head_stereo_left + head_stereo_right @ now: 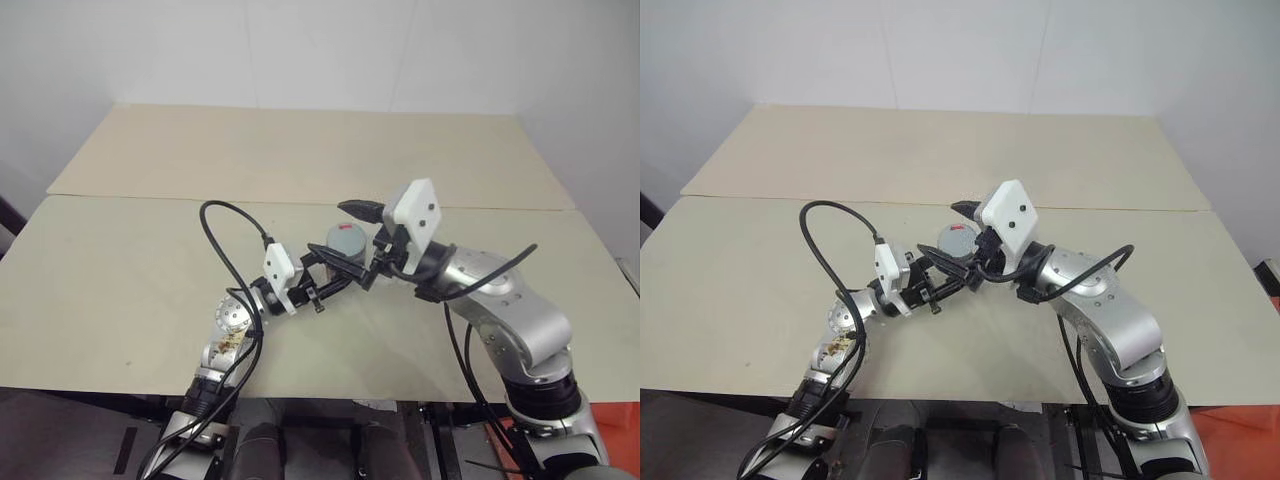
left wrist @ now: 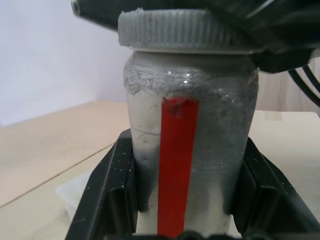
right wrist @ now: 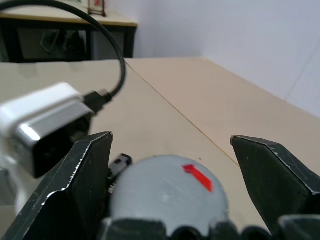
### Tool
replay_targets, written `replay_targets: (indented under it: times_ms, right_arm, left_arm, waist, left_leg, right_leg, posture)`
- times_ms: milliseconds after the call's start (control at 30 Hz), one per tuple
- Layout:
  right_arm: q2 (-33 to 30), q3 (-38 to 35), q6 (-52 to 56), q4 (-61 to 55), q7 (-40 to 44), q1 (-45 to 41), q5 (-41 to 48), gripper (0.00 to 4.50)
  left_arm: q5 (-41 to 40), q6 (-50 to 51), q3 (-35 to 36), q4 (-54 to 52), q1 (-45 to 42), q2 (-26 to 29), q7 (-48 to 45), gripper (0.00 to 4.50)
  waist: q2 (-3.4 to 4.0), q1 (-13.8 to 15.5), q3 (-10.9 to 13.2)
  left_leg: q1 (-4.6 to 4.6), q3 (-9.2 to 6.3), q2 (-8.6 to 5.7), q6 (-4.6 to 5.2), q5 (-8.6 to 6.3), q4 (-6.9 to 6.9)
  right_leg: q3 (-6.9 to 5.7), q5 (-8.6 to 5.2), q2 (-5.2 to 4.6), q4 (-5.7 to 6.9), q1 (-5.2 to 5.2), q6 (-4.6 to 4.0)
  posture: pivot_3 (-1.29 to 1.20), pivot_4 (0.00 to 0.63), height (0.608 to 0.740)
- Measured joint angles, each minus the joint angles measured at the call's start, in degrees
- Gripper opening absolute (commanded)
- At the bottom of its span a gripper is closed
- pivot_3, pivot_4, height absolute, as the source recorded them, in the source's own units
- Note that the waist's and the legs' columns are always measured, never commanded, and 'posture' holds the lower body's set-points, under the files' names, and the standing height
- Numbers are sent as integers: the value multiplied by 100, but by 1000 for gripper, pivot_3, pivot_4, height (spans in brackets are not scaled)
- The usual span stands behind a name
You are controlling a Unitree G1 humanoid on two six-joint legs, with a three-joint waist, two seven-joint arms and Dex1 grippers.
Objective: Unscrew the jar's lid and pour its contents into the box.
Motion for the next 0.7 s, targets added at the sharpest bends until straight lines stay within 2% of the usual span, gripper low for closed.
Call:
replay_targets:
  times_ms: [467,700]
  right_arm:
    - [-337,-338,-53,-295,258,484,103,4412]
    - [-736,-803,-62,-461,477,946,220,4412]
  left_arm:
    - [-7,2,19,-20,65,61,4,1951]
    - [-37,12,64,-19,67,88,-16,1951]
  waist:
    - [0,2,0]
    - [0,6,0]
  left_leg:
    - [0,0,0,0,0,0]
    - [1,0,0,0,0,1]
  right_leg:
    - [0,0,0,0,0,0]
    - [0,0,0,-1,2,0]
  posture:
    - [0,150,740]
    - [0,150,740]
